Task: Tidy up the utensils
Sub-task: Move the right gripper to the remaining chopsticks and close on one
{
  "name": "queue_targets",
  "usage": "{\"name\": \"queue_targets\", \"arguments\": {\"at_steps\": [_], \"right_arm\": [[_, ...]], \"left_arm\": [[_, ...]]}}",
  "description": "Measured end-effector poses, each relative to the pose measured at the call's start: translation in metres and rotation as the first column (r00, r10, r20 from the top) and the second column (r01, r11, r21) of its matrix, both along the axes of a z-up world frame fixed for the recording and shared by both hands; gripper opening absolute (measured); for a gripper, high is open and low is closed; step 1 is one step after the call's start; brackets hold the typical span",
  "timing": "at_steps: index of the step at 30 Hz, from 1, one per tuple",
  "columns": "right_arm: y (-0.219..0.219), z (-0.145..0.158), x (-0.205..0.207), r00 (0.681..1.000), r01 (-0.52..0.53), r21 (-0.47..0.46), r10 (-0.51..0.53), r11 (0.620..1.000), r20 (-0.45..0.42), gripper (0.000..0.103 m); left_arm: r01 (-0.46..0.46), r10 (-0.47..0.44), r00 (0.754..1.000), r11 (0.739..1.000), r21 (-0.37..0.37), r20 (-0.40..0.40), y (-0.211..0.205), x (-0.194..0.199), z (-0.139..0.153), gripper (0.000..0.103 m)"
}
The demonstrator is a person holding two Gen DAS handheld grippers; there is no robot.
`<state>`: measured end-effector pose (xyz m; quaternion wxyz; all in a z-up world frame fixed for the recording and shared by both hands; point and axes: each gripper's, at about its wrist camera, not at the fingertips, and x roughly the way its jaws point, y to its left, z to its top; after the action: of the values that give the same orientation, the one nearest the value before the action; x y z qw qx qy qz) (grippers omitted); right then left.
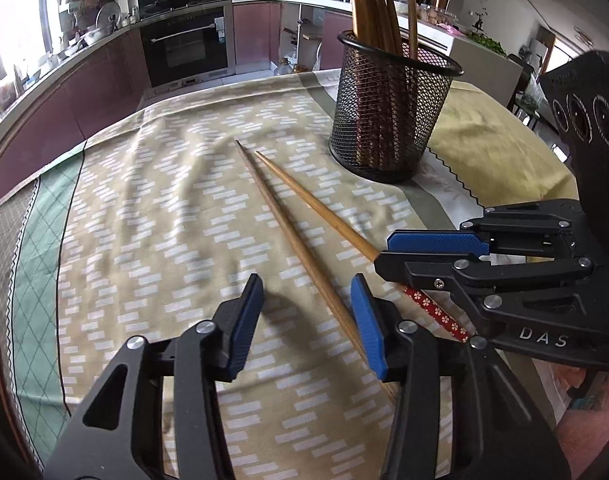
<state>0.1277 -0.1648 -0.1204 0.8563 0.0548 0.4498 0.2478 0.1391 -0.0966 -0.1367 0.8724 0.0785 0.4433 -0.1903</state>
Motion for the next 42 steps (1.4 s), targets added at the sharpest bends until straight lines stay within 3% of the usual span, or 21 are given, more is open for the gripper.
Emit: {"name": "queue_targets", "arguments": {"at_steps": [3, 5, 7, 15, 21, 23, 24, 36, 42], "right_arm": [[-0.001, 0.0, 0.0, 1.0, 0.0, 0.004, 0.0, 1.0, -0.001, 0.013], [-0.001, 0.0, 0.0, 1.0, -0.001, 0.004, 0.001, 1.0, 0.0, 0.013], [-0.002, -0.001, 0.0, 1.0, -0.001, 0.008, 0.001, 1.0, 0.0, 0.013], [-0.008, 0.0, -0.002, 1.0, 0.004, 0.021, -0.004, 1.0, -0.005, 0.012], [-0.006, 0.0, -0.007, 1.0, -0.013, 0.018, 0.013, 1.0, -0.009, 0.013], [-0.004, 0.001, -0.007, 1.0, -0.015, 0.014, 0.016, 1.0, -0.008, 0.013], [-0.004, 0.001, -0.006, 1.0, -0.015, 0.012, 0.015, 1.0, -0.007, 0.013], [0.006, 0.001, 0.021, 1.0, -0.002, -0.048, 0.003, 0.999, 0.018, 0.013], [0.013, 0.0, 0.028, 1.0, -0.006, -0.066, 0.008, 0.998, 0.029, 0.013]], "left_arm": [[-0.005, 0.005, 1.0, 1.0, -0.01, -0.009, -0.002, 0.001, 0.0, 0.031], [-0.004, 0.003, 1.0, 1.0, -0.028, -0.02, -0.002, 0.001, 0.0, 0.017], [-0.008, 0.007, 1.0, 0.999, -0.036, -0.024, -0.002, -0.002, 0.001, 0.013], [-0.08, 0.077, 0.996, 0.994, -0.077, -0.045, 0.01, -0.023, 0.0, 0.01], [-0.074, 0.07, 0.996, 0.995, -0.061, -0.059, 0.013, -0.046, 0.0, 0.01], [-0.072, 0.069, 0.996, 0.996, -0.048, -0.05, 0.012, -0.046, 0.002, 0.024], [-0.076, 0.075, 0.997, 0.997, -0.032, -0.032, 0.01, -0.045, 0.004, 0.026], [-0.055, 0.055, 0.998, 0.998, 0.017, -0.014, -0.001, 0.0, 0.001, 0.025], [-0.069, 0.069, 0.997, 0.998, -0.011, -0.026, 0.0, 0.012, 0.0, 0.011]]}}
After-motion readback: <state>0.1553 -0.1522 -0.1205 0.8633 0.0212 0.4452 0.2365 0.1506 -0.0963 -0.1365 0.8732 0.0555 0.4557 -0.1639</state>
